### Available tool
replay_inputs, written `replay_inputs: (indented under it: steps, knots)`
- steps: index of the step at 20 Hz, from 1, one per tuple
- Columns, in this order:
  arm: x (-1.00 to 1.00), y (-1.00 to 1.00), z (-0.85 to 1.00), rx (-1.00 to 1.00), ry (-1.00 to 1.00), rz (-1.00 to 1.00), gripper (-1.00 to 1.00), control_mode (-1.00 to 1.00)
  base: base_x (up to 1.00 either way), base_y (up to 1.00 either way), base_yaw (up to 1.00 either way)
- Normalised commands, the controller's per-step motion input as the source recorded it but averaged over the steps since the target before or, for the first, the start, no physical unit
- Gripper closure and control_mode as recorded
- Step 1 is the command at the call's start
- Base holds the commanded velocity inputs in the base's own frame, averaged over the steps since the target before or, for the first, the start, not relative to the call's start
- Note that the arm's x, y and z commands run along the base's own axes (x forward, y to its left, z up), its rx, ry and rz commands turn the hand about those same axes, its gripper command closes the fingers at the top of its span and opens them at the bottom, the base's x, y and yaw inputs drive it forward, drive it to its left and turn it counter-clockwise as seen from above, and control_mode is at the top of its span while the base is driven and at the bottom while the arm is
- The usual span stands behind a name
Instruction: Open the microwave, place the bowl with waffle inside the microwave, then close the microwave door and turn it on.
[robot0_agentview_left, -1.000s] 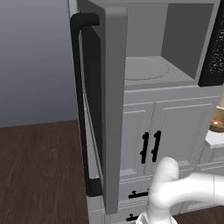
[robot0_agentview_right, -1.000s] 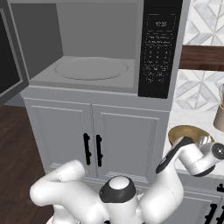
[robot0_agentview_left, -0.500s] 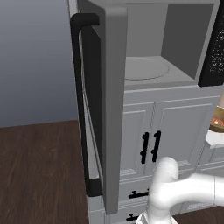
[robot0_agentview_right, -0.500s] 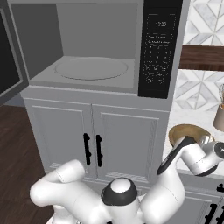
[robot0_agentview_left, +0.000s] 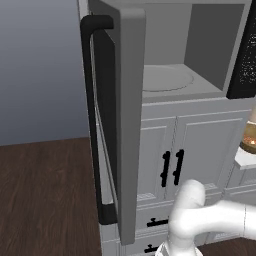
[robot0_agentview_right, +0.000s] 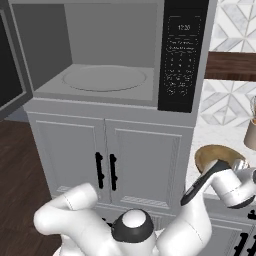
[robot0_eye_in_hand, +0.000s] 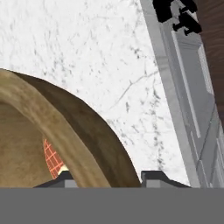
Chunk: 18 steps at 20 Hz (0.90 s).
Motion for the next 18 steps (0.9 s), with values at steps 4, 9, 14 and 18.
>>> replay_inputs:
  steps: [4, 9, 14, 18]
  knots:
    - [-1.0, -0.4, 0.37, 0.0, -0.21, 0.0, 1.0, -1.0, 0.0, 0.0, 0.0]
    - [-1.0, -0.38, 0.6, 0.0, -0.17, 0.0, 1.0, -1.0, 0.0, 0.0, 0.0]
    - [-1.0, -0.06, 0.61, -0.01, -0.09, 0.04, 1.0, -1.0, 0.0, 0.0, 0.0]
    - [-1.0, 0.47, 0.64, -0.06, -0.16, 0.21, 1.0, -1.0, 0.0, 0.0, 0.0]
